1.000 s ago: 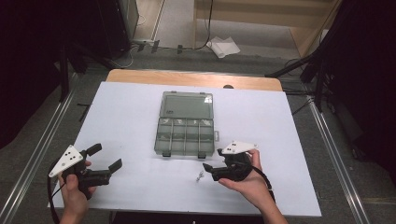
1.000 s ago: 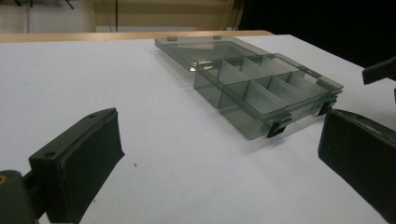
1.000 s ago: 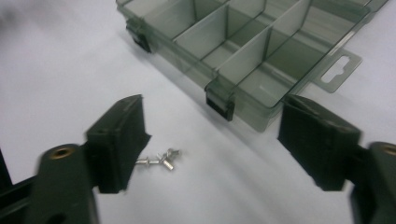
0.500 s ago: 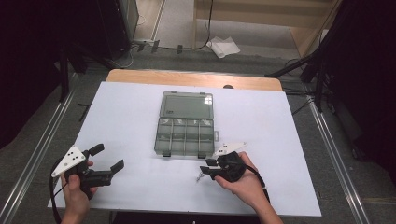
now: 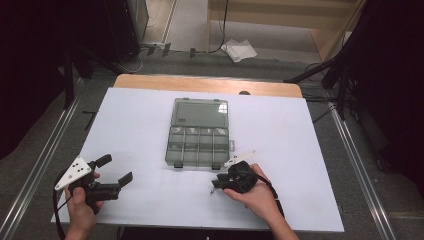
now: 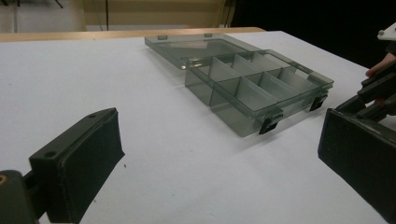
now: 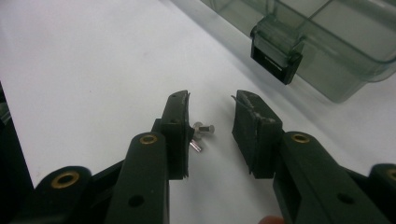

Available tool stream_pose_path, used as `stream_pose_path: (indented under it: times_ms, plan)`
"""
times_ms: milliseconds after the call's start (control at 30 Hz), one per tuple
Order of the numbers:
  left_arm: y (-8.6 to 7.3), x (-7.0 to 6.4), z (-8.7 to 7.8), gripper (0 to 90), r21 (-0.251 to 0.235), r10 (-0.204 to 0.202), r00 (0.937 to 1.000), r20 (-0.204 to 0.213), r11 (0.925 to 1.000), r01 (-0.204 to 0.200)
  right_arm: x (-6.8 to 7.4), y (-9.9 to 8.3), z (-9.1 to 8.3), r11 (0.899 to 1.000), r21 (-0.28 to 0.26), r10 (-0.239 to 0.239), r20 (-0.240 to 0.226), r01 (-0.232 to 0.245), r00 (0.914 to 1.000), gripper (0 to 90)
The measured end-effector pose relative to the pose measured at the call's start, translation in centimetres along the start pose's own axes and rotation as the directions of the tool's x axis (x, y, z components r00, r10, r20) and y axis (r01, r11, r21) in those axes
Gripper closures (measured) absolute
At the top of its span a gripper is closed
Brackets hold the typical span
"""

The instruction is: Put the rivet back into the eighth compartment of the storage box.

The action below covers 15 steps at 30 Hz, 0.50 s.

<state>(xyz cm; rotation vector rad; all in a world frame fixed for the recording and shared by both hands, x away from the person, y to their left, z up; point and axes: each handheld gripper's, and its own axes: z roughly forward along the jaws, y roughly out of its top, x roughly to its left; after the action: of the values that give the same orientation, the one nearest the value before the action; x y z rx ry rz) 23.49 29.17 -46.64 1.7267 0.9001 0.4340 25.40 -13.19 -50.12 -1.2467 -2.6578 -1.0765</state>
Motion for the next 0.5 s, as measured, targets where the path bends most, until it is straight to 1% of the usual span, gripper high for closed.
stream_pose_path:
  times_ms: [133,200,233,333,500]
  plan:
    - [-0.01,-0.01,0.03,0.0,0.001,-0.002,1.0,0.001,1.0,0.002,0.13,-0.03,0.31,1.0,0.015,-0.003,0.0,0.003,1.0,70.5]
    - [-0.01,0.02,0.03,0.0,0.001,-0.002,1.0,-0.001,1.0,0.002,0.18,-0.03,0.34,1.0,0.014,-0.006,0.007,0.006,1.0,71.6]
    - [-0.01,0.06,-0.03,0.0,0.0,-0.003,1.0,-0.003,1.0,0.003,0.26,-0.03,0.32,1.0,0.019,-0.013,0.018,0.012,0.9998,75.2]
    - [-0.02,0.05,-0.05,0.0,-0.002,-0.003,1.0,0.002,1.0,0.003,0.3,-0.11,0.31,1.0,0.019,-0.025,0.036,0.025,0.999,79.4]
    - [-0.05,-0.02,0.02,0.0,-0.001,-0.001,1.0,0.005,1.0,0.001,0.4,-0.15,0.28,0.999,0.02,-0.044,0.045,0.043,0.998,80.1]
